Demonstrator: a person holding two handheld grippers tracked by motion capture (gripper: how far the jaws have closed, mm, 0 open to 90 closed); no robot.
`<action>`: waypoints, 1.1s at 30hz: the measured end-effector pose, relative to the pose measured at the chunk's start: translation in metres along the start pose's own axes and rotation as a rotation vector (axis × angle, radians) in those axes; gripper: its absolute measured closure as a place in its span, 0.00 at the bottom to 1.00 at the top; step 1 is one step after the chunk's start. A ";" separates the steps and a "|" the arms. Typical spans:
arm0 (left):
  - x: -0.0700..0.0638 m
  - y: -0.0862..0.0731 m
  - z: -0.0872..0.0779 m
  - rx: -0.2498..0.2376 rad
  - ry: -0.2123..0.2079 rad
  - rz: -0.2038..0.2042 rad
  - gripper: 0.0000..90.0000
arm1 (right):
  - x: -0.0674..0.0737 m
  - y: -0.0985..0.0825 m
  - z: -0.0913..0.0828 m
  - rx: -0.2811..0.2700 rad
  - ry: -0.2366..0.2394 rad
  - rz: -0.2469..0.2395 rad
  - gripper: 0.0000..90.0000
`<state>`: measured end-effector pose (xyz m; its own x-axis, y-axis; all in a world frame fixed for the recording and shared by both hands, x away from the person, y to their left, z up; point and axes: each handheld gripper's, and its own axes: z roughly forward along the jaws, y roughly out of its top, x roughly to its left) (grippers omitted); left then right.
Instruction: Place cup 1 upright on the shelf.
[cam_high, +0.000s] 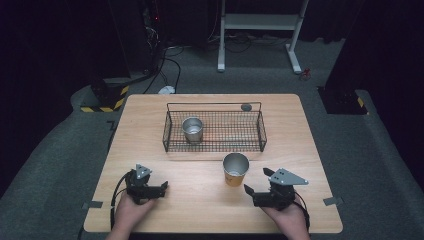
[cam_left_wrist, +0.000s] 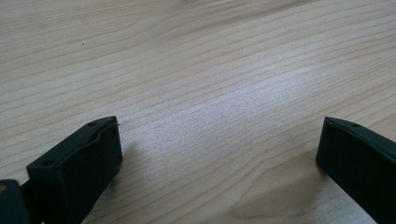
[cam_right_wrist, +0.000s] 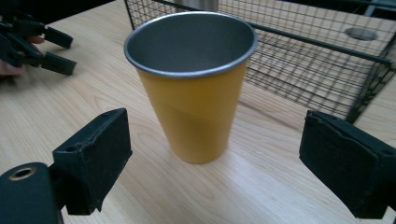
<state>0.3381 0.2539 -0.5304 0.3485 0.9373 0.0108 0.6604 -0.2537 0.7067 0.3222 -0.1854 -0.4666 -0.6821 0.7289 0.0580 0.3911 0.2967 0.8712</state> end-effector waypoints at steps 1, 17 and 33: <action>0.000 0.000 0.000 0.000 0.000 -0.001 0.00 | 0.001 0.002 0.005 0.001 0.001 0.003 0.09; 0.000 0.000 0.000 -0.001 -0.001 -0.004 0.00 | 0.006 0.013 0.043 0.048 -0.021 -0.020 0.09; 0.000 0.000 0.000 -0.001 0.000 0.001 0.00 | 0.015 0.021 0.068 0.020 -0.037 -0.034 0.10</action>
<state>0.3379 0.2540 -0.5304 0.3491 0.9370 0.0110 0.6598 -0.2541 0.7072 0.3624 -0.1266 -0.4812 -0.6718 0.7407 0.0102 0.3807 0.3334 0.8625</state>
